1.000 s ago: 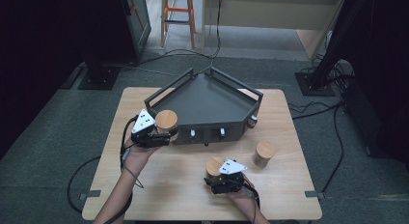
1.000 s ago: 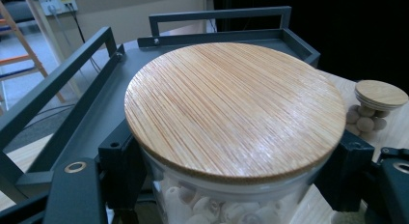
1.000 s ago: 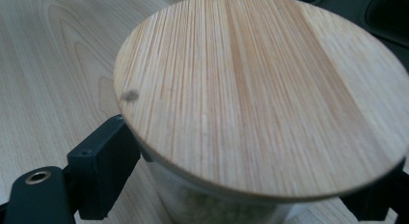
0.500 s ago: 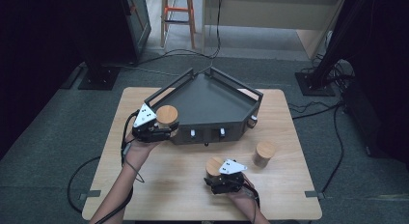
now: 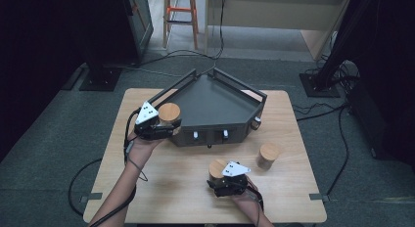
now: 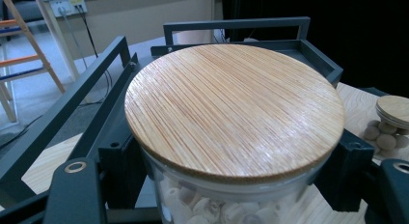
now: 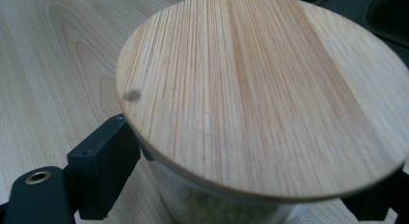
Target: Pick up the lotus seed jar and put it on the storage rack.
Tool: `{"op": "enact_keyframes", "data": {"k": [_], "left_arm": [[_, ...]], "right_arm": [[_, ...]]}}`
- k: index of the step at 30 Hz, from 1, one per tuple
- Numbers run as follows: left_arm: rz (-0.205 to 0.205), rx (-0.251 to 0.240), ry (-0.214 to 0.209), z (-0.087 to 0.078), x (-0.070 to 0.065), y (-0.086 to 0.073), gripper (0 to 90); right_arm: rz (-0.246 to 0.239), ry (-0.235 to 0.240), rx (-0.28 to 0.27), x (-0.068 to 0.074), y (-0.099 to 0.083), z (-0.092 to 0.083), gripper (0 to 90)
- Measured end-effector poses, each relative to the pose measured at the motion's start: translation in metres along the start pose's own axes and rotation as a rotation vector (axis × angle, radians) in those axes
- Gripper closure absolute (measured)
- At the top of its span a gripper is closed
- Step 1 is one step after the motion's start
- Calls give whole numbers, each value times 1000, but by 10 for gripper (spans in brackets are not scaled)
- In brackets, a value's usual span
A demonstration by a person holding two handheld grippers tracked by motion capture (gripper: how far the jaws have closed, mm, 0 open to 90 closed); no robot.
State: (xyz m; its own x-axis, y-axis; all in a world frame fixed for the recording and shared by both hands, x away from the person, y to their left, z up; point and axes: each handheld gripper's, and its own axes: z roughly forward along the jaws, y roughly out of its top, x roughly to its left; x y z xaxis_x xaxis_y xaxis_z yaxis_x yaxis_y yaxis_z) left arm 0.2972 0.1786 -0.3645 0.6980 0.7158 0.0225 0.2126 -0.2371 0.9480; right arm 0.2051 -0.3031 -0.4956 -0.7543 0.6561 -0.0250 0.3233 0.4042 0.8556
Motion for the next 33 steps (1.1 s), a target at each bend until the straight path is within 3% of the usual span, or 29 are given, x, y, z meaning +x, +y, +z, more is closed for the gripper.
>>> {"op": "enact_keyframes", "data": {"k": [13,26,33], "left_arm": [[-41,-5,10,13,6,0,252],[-46,-5,24,24,14,8,252],[-18,3,26,32,15,14,251]], "right_arm": [[-2,0,1,0,0,0,130],[-3,0,0,0,0,0,130],[-4,0,0,1,0,0,130]]}}
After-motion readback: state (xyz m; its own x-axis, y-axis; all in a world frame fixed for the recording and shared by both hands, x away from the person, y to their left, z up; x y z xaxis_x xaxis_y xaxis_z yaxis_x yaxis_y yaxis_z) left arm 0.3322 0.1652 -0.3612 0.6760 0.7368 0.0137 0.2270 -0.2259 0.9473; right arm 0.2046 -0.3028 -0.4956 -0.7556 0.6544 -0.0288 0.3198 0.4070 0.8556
